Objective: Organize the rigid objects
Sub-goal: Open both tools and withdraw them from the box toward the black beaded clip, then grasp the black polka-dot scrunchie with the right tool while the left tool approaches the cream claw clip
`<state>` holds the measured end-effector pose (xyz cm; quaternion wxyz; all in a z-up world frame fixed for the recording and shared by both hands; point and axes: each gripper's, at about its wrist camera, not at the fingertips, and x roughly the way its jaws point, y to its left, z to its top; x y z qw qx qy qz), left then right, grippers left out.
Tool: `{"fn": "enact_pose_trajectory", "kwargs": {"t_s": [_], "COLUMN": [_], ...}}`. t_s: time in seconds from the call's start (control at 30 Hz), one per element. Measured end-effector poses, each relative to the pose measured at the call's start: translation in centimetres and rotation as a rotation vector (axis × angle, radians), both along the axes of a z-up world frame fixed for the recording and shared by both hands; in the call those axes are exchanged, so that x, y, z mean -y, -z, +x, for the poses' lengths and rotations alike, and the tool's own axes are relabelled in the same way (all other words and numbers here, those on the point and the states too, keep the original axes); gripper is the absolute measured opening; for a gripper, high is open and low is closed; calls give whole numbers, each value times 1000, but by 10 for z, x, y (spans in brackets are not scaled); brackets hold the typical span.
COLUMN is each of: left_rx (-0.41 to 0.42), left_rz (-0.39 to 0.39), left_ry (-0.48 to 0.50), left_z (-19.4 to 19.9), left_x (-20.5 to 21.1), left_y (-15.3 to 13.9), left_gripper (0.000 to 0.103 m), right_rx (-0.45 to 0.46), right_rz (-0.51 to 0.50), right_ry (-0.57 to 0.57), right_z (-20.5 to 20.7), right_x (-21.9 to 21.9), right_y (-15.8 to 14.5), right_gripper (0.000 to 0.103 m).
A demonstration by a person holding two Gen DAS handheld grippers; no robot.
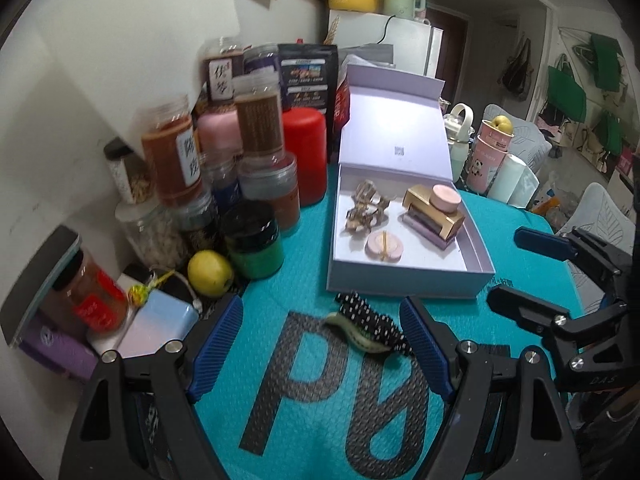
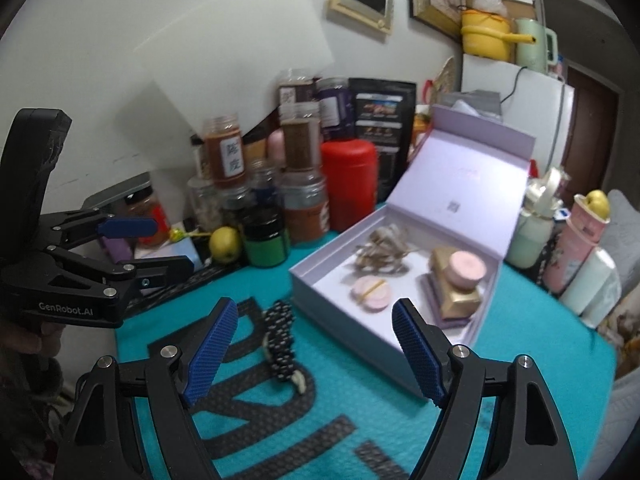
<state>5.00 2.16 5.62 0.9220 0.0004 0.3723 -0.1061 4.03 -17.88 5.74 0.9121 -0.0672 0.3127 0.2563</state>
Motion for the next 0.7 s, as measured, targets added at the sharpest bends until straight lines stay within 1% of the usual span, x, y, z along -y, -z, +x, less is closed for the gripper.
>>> {"fn": "enact_pose_trajectory", "kwargs": {"t_s": [0.13,0.23,0.4,0.63,0.7], "left_rx": [-31,-52,-60,-89,-85], "left_rz": [-20,-20,-14,-67,-70], "left_ry": [-14,-22,-25,-25,-31], "left_z": [-3,-3,-3,4,4], "left_x": [-9,-14,-16,-23,-24], "left_y": [13,24,39,58,62], "left_gripper": [81,81,81,81,81], "right_rx": [-45,-77,-135,-201,-216], "right_rz": [2,-3,-6,-24,-33], "right_ry": [-30,-47,-70,-94,-105], "right_z": [6,12,26,45,51], "right_x": [-13,-21,-32,-43,-46], "right_y": [18,32,56,83,90], "right_gripper": [80,74,69,68,64]}}
